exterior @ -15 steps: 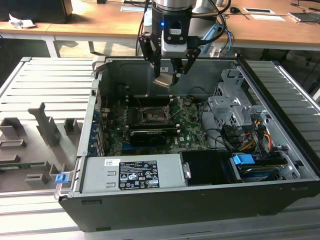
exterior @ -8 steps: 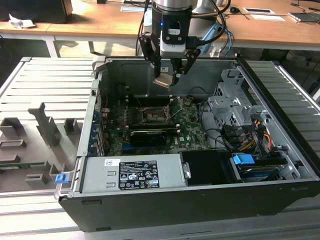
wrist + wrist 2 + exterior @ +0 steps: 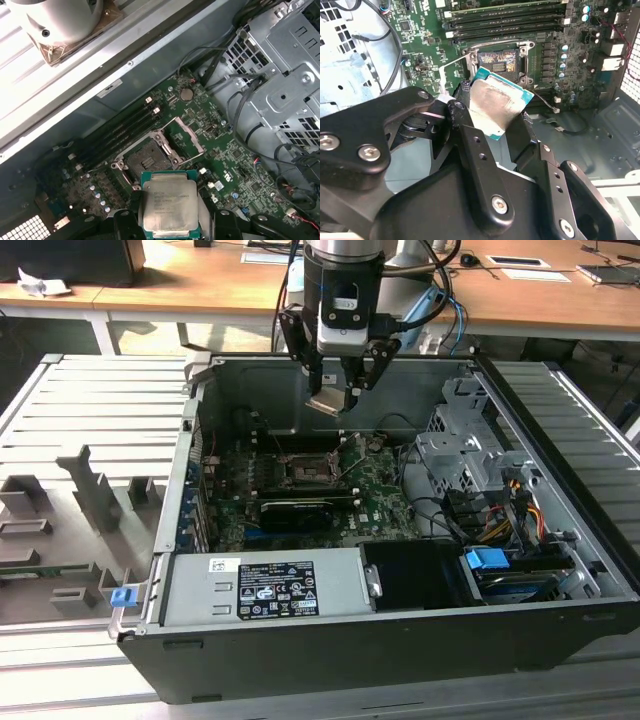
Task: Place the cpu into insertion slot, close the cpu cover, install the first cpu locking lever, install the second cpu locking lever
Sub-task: 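Place the cpu into insertion slot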
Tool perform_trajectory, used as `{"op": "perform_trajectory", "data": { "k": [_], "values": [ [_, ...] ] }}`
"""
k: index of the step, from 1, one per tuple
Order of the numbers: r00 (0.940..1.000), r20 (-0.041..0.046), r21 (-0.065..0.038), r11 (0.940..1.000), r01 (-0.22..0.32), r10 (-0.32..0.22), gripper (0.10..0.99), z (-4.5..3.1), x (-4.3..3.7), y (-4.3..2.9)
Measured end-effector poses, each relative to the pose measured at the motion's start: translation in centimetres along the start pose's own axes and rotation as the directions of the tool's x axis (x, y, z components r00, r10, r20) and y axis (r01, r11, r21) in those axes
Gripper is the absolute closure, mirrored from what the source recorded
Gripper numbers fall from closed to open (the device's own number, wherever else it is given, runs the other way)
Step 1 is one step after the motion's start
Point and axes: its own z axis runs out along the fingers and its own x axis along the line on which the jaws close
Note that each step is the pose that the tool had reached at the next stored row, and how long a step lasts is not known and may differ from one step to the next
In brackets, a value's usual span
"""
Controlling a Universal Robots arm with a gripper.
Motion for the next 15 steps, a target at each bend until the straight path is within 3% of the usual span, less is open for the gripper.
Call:
{"op": "perform_trajectory", "data": {
  "k": [13, 15],
  "values": [
    [0.9983, 0.005, -0.001, 0.9983, -0.058, 0.058, 0.557, 0.08, 0.0, -0.01],
    [0.9948, 0.0088, -0.002, 0.9948, -0.102, 0.102, 0.557, 0.14, 0.0, -0.02]
  ]
}}
